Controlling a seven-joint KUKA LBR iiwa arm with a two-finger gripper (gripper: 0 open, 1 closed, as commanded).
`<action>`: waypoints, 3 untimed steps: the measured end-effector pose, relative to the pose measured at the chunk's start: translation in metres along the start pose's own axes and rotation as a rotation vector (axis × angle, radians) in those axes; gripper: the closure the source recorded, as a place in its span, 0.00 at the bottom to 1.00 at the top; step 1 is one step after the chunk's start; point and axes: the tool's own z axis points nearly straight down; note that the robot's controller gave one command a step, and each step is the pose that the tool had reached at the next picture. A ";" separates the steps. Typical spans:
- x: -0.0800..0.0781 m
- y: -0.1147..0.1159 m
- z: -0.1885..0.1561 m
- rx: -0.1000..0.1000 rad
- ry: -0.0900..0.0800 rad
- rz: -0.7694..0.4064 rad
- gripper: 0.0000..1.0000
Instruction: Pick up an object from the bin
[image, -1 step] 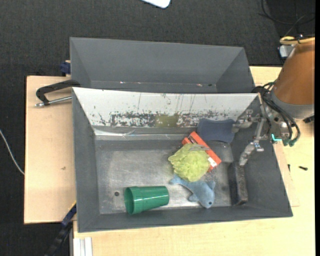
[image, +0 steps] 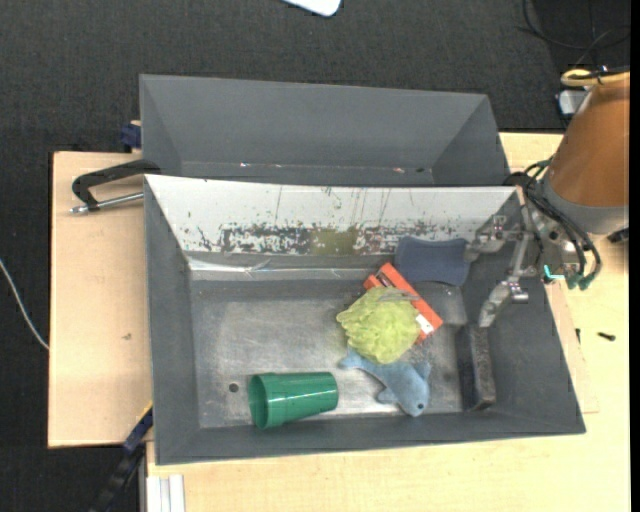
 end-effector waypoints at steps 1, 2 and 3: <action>0.007 0.008 0.046 0.001 -0.006 -0.051 0.00; 0.000 0.031 0.070 -0.001 0.005 -0.103 0.00; -0.002 0.036 0.064 -0.001 0.001 -0.116 0.00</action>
Offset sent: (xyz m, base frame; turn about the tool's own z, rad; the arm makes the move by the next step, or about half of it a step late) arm 0.0054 0.0367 -0.0607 -0.1156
